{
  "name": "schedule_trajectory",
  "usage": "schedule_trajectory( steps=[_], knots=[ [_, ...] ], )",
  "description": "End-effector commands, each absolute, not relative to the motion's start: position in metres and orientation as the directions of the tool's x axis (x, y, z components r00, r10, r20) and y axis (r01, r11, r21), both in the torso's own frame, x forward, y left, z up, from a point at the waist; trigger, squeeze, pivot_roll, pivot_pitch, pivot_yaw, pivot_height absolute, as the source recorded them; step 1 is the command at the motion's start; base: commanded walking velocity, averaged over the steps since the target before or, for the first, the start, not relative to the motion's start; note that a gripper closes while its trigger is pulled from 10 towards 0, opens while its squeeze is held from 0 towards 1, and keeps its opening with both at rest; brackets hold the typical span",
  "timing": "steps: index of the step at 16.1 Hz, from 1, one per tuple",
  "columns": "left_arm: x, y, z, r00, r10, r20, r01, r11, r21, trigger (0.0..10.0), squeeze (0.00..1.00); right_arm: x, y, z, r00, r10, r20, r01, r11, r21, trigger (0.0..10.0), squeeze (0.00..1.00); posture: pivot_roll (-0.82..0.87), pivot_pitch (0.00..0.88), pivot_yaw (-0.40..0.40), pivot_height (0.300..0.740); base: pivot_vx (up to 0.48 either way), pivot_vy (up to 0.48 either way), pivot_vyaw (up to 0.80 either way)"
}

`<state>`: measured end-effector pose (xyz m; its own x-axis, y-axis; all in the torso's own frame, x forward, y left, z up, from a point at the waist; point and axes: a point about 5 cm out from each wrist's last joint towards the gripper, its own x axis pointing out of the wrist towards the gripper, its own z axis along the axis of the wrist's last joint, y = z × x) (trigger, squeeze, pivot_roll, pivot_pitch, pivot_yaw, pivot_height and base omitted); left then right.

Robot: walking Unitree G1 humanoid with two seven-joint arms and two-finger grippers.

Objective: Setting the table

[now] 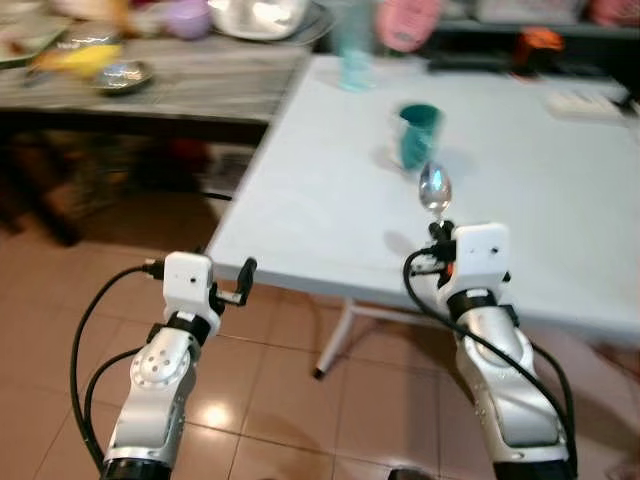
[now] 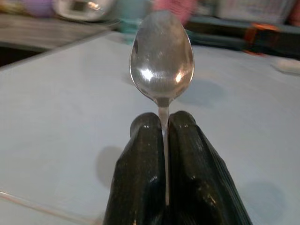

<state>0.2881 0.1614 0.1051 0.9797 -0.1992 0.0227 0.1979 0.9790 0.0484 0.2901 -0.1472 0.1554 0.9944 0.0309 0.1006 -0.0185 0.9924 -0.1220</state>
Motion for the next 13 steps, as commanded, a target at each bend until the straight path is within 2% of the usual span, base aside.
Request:
schedule_trajectory(
  steps=[1, 2, 13],
  knots=[
    [0.2881, 0.1560, 0.1064, 0.975, -0.222, 0.031, 0.220, 0.974, 0.056, 10.0, 0.00, 0.2889, -0.1527, 0.1580, 0.993, 0.011, 0.116, 0.004, 0.993, -0.121, 10.0, 0.00, -0.06, 0.105, 0.081, 0.740, 0.000, 0.304, -0.71],
    [0.2879, 0.1551, 0.1064, 0.974, -0.225, 0.032, 0.223, 0.973, 0.056, 10.0, 0.00, 0.2885, -0.1523, 0.1581, 0.993, 0.010, 0.119, 0.004, 0.993, -0.121, 10.0, 0.00, -0.06, 0.107, 0.081, 0.740, 0.000, 0.307, -0.54],
    [0.2862, 0.1490, 0.1079, 0.971, -0.233, 0.053, 0.229, 0.972, 0.058, 10.0, 0.00, 0.2909, -0.1459, 0.1628, 0.987, 0.047, 0.157, -0.025, 0.990, -0.141, 10.0, 0.00, -0.05, 0.108, 0.081, 0.740, 0.000, 0.373, 0.00]
  ],
)
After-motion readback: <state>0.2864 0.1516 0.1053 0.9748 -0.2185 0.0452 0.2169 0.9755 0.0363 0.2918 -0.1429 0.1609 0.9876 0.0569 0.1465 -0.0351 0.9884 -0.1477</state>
